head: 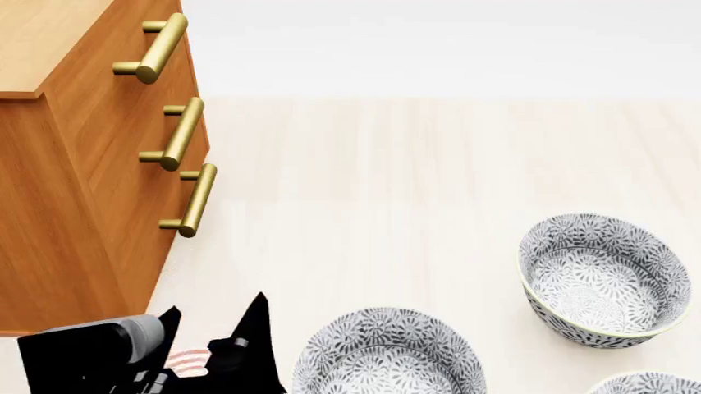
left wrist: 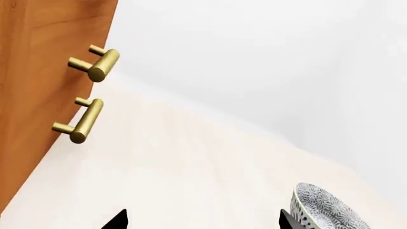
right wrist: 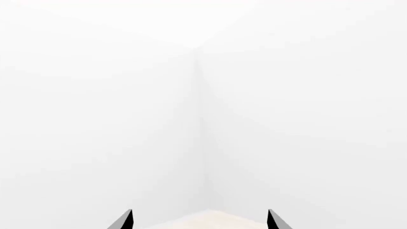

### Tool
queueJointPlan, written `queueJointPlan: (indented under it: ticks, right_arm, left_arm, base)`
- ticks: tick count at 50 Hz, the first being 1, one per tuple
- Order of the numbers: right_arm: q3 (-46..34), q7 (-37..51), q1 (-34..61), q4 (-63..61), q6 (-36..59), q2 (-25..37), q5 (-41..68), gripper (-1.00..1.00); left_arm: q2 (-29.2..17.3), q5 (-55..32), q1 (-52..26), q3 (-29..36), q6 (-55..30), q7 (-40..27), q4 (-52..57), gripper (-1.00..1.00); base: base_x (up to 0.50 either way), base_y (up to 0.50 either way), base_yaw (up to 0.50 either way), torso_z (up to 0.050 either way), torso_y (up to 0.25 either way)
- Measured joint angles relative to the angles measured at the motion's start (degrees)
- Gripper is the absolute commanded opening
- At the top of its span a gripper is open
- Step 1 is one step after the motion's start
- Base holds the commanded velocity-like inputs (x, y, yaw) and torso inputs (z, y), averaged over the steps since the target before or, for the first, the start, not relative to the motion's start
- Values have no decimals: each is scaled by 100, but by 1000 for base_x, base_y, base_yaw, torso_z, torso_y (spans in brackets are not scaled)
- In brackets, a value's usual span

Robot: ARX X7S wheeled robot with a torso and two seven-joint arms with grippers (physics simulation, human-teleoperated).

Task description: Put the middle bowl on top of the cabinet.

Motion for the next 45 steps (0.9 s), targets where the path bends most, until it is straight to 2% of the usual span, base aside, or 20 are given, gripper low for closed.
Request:
queueJointPlan:
  ticks: [24,45]
  right_arm:
    - [65,17,-124,-9,-126,82,69,100]
    - [130,-11,-192,67,-254,178,150,100]
  left_arm:
    - [61,-404,118,536,349,6,-731,100]
    - [169,-1561,-168,769,398,-665,-1252,100]
  base:
    - [0,0,0,0,0]
    - [0,0,0,0,0]
